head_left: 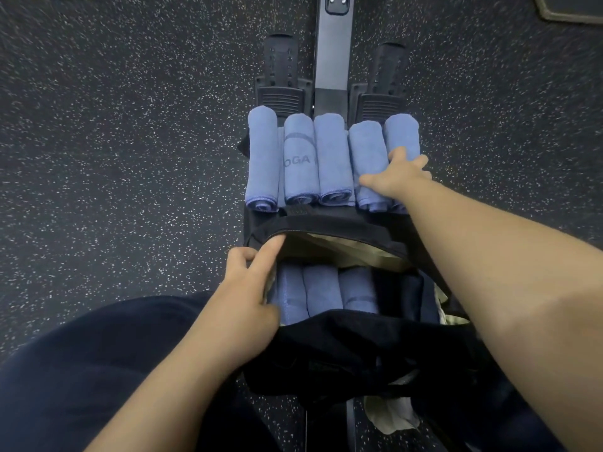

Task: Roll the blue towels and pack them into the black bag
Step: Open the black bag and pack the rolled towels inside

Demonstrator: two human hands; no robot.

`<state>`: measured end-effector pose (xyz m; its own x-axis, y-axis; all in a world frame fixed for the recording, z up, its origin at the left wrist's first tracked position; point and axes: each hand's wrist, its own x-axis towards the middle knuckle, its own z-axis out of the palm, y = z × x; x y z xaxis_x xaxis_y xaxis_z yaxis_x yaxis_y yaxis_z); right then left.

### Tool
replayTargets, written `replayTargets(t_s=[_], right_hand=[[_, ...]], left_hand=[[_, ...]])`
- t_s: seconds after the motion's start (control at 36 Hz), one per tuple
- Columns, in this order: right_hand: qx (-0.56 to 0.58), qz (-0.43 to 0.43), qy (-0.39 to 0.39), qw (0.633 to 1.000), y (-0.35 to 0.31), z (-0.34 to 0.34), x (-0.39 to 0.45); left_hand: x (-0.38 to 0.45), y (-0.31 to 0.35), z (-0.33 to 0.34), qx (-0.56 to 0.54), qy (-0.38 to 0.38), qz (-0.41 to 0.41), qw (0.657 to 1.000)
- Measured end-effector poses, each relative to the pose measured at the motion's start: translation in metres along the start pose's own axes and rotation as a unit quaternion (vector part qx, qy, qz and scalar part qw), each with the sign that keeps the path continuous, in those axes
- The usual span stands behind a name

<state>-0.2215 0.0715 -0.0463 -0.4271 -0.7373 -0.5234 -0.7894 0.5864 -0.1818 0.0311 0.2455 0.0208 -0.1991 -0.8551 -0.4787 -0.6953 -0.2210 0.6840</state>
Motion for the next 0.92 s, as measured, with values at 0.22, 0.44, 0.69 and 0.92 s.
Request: replayTargets(t_s=[0.22, 0.44, 0.69, 0.92], right_hand=[[-0.015, 0.034, 0.006, 0.999, 0.014, 0.005, -0.007], [-0.033, 0.029, -0.006, 0.999, 0.018, 0.01, -0.011], [0.054, -0.061, 0.06, 0.995, 0.041, 0.0, -0.022], [0.222, -0.177, 0.175, 0.943, 0.046, -0.033, -0.077]], left_hand=[[0.0, 0.0, 0.001, -0.001, 0.0, -0.002, 1.0], [0.0, 0.001, 0.002, -0.001, 0.002, 0.005, 1.0], [0.003, 0.002, 0.002, 0.001, -0.002, -0.005, 1.0], [0.005, -0.001, 0.003, -0.029, -0.002, 0.001, 1.0]])
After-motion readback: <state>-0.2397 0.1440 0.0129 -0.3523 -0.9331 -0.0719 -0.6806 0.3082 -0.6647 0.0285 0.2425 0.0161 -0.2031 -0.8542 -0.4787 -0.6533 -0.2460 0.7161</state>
